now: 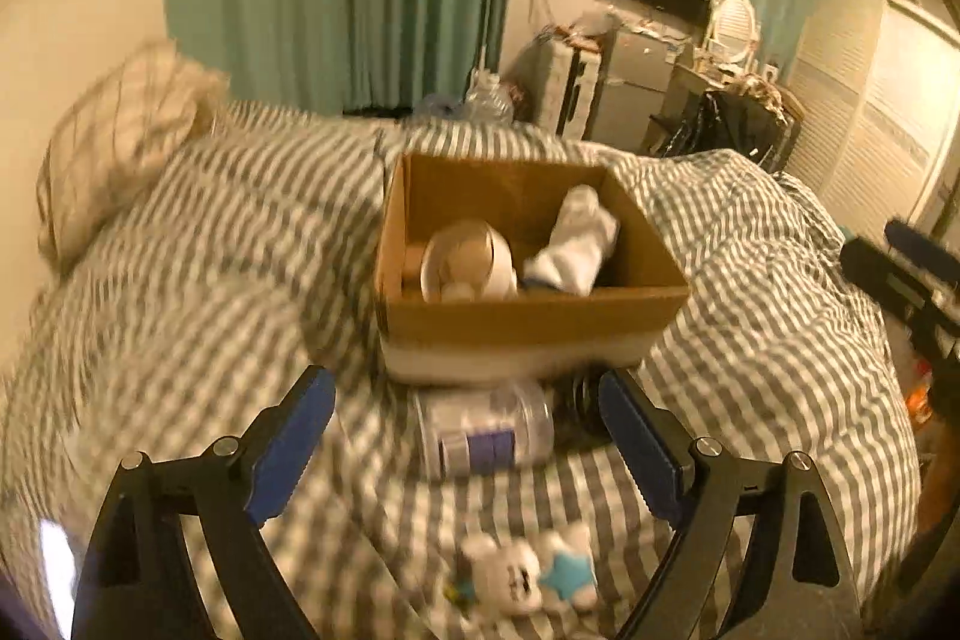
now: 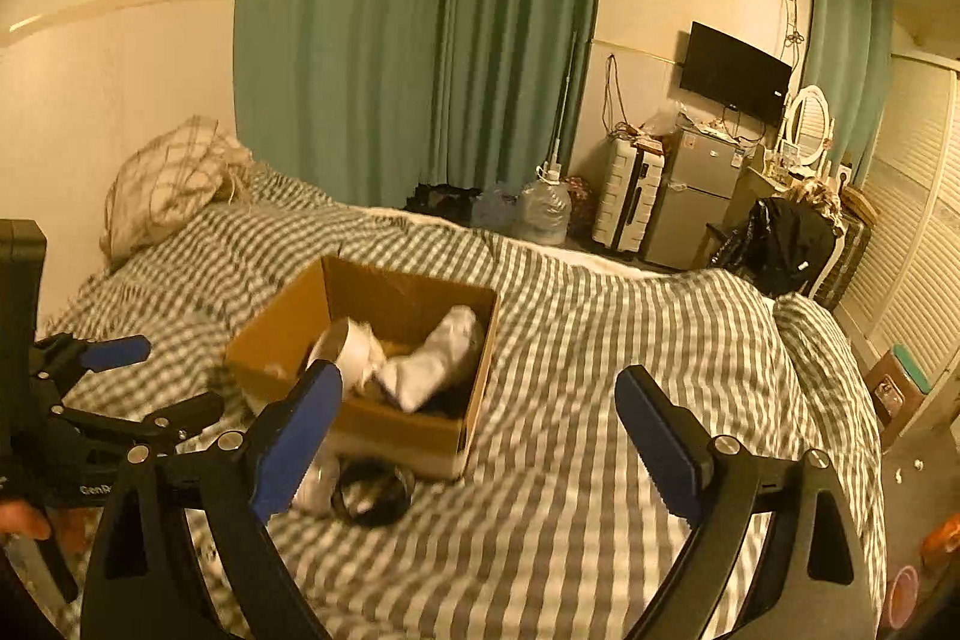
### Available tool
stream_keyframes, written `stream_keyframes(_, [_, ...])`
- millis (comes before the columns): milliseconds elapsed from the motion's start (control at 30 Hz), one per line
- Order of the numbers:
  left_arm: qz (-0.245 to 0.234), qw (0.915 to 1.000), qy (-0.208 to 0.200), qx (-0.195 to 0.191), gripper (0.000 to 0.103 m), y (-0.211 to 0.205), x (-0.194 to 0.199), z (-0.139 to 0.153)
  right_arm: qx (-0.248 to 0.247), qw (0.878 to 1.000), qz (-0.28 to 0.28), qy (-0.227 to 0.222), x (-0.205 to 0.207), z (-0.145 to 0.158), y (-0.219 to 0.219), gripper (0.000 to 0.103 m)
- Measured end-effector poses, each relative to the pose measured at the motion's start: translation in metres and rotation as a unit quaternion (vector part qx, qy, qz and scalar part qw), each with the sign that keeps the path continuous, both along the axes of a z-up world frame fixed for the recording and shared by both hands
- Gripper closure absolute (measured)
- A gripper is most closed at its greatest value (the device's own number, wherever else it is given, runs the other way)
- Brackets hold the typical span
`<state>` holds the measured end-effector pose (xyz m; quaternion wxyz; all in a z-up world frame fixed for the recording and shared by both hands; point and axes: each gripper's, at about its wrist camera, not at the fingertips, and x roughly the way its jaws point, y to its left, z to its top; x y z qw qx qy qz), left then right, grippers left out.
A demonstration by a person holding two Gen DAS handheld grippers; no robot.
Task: Organize objects
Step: 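Release the tape roll and sock into the box with both grippers, then grasp the white plush toy with the left gripper while the right grasps the black lid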
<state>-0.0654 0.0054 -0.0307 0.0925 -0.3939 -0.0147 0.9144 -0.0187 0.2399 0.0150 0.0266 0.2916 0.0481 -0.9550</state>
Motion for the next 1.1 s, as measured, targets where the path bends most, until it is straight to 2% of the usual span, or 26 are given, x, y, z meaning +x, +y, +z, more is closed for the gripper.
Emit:
stream_keyframes(133, [0.016,0.9998,-0.014,0.007,0.011,0.002,0.015,-0.023,-0.003,1.000,0.005,-0.019,0.005,-0.023,-0.001,0.010])
stream_keyframes(267, [0.011,0.9994,-0.032,-0.011,0.011,0.012,0.023,-0.046,-0.005,0.999,-0.005,-0.042,0.001,-0.043,0.000,0.010])
stream_keyframes(467, [-0.020,0.9974,-0.061,-0.032,0.011,0.026,0.033,-0.073,-0.012,0.998,-0.010,-0.060,-0.005,-0.058,0.001,0.010])
stream_keyframes(600, [-0.036,0.9934,-0.102,-0.039,0.011,0.031,0.031,-0.101,-0.007,0.998,-0.009,-0.063,-0.007,-0.060,-0.003,0.010])
stream_keyframes(700, [-0.037,0.9937,-0.104,-0.023,0.015,0.027,0.028,-0.106,-0.006,0.998,-0.008,-0.063,-0.008,-0.062,-0.004,0.010])
stream_keyframes(867, [-0.028,0.9950,-0.095,-0.015,0.015,0.024,0.021,-0.095,-0.008,0.998,-0.008,-0.069,-0.011,-0.064,-0.005,0.010])
stream_keyframes(1033, [-0.019,0.9958,-0.081,-0.037,0.015,0.028,0.003,-0.087,-0.009,0.997,-0.009,-0.075,-0.014,-0.067,-0.005,0.010])
stream_keyframes(1067, [-0.019,0.9954,-0.085,-0.039,0.016,0.028,0.000,-0.089,-0.008,0.997,-0.009,-0.076,-0.014,-0.067,-0.005,0.010])
stream_keyframes(1100, [-0.022,0.9948,-0.092,-0.038,0.024,0.029,-0.002,-0.093,-0.008,0.997,-0.009,-0.076,-0.014,-0.068,-0.006,0.010])
